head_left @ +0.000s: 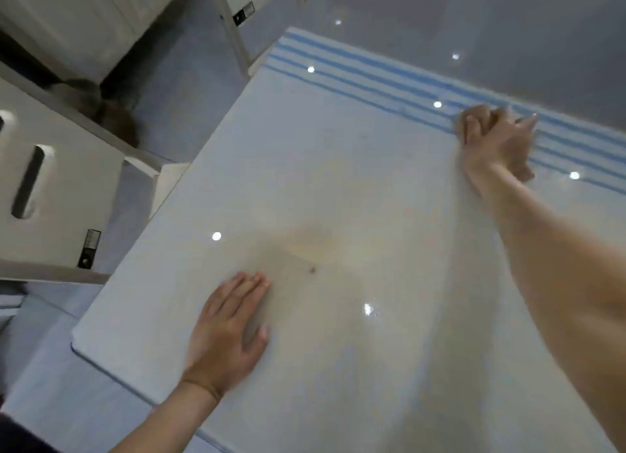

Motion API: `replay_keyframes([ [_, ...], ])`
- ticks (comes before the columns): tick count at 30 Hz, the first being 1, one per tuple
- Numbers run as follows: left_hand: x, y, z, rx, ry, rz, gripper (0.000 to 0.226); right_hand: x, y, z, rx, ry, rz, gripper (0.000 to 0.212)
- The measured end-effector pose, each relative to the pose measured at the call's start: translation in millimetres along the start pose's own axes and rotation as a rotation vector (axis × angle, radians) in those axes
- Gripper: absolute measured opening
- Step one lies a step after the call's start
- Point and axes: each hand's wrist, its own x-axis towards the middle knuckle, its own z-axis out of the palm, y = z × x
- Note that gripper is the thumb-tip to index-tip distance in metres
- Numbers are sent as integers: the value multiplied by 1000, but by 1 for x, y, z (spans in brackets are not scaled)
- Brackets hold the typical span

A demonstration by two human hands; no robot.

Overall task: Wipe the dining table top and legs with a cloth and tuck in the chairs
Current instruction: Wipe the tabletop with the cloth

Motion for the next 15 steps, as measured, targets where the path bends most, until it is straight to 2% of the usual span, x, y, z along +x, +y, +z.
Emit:
replay_keyframes([
  [4, -1, -1, -1, 8, 1, 0, 57, -81, -75, 21, 105, -152, -353, 39],
  [7, -2, -1, 0, -1, -1, -14, 56, -182, -80, 12, 225, -323, -639, 31],
  [11, 0, -3, -1, 16, -21, -8, 57, -299, 5, -46, 216, -479, -1056, 35],
  [14, 0, -2, -1, 14, -25, -11, 57, -321, 83, -90, 221, -520, -1353, 31],
  [15, 0, -2, -1, 11, -25, -10, 57, -314, 98, -99, 211, -525, -1399, 30],
])
